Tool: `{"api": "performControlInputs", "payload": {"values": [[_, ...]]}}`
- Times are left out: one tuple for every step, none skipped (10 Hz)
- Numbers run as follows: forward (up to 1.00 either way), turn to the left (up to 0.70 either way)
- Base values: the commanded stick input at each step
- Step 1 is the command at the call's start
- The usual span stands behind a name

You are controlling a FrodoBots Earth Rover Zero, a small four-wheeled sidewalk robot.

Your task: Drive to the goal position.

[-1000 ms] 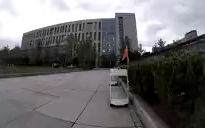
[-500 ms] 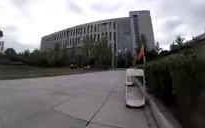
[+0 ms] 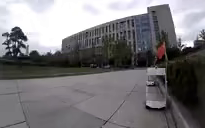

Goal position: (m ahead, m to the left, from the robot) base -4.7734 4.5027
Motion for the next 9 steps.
{"api": "performControlInputs", "payload": {"values": [[0.0, 0.7], [0.0, 0.7], [0.0, 0.7], [0.0, 0.7], [0.0, 0.7], [0.0, 0.7], [0.0, 0.7], [0.0, 0.7], [0.0, 0.7]]}}
